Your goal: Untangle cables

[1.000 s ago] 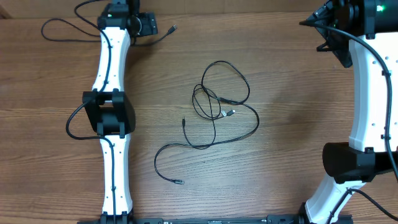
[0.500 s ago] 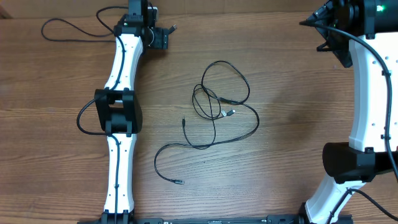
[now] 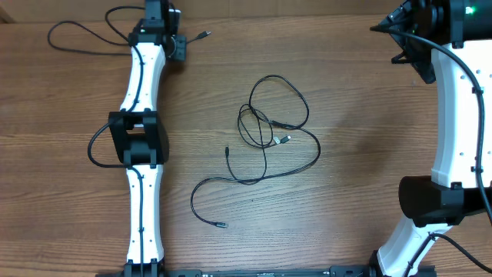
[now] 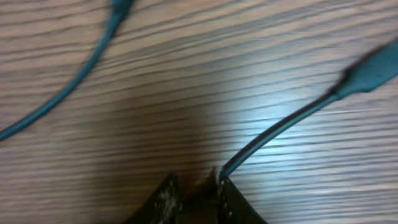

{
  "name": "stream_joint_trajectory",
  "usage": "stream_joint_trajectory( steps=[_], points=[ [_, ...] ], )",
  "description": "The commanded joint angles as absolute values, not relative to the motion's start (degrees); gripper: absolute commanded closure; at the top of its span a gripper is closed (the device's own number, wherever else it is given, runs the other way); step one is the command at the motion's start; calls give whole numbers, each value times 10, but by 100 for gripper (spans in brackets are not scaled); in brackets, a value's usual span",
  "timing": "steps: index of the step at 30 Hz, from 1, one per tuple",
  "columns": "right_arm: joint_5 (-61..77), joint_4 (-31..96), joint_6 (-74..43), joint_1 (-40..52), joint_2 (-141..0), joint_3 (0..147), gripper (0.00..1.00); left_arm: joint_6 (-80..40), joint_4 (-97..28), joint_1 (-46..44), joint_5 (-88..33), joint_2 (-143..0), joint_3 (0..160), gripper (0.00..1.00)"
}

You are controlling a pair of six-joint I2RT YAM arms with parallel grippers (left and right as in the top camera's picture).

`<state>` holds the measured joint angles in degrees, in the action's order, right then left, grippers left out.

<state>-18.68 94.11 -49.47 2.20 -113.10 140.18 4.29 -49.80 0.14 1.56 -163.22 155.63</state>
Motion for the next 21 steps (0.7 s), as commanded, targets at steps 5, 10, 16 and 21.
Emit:
stream_joint_trajectory(
  steps=[5,10,16,21],
  points=[
    [-196,940,-492,21,-1131,1407,0,3,-516,58,70,-1633,1550,69],
    [-196,940,-492,21,-1131,1407,0,-69,-520,56,36,-1560,1551,53],
    [-196,940,-492,21,-1131,1407,0,-110,-555,43,-180,-1482,1551,0],
    [-196,940,-492,21,-1131,1407,0,-107,-629,32,-381,-1470,1550,0]
  ],
)
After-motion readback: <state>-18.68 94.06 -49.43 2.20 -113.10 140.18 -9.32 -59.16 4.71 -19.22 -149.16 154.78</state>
